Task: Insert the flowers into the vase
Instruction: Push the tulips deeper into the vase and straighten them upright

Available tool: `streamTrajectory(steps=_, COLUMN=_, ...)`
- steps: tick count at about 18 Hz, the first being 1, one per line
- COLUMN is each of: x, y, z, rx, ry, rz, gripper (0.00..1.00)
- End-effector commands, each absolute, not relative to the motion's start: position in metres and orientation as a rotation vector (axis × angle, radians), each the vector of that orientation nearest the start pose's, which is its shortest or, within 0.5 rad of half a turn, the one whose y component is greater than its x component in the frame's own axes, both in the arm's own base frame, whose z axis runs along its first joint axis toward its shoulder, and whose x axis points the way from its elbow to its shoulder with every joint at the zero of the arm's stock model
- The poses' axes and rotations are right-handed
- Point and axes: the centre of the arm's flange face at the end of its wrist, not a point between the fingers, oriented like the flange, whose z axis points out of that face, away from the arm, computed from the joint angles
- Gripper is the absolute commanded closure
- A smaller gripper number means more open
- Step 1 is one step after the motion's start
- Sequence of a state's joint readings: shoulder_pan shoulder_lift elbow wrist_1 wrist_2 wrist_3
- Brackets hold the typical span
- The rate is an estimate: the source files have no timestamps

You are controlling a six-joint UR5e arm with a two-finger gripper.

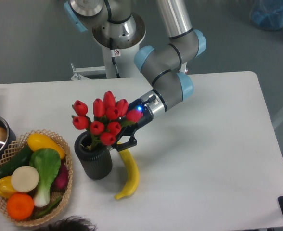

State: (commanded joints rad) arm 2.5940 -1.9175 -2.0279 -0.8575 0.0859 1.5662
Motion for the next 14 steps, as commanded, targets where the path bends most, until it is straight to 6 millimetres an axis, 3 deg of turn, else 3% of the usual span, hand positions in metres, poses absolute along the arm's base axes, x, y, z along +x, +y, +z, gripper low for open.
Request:
streamTrajectory(steps=12, x=-0.3177, y=0.4684, z=0.2619, rx=-1.673, ry=0.405, rz=-0.485, gripper=0.24)
streamTrajectory(steps=14, x=-0.3184, y=0.4698, z=0.2619, rx=-1.673, ry=0.406, rz=-0.486, gripper=0.20)
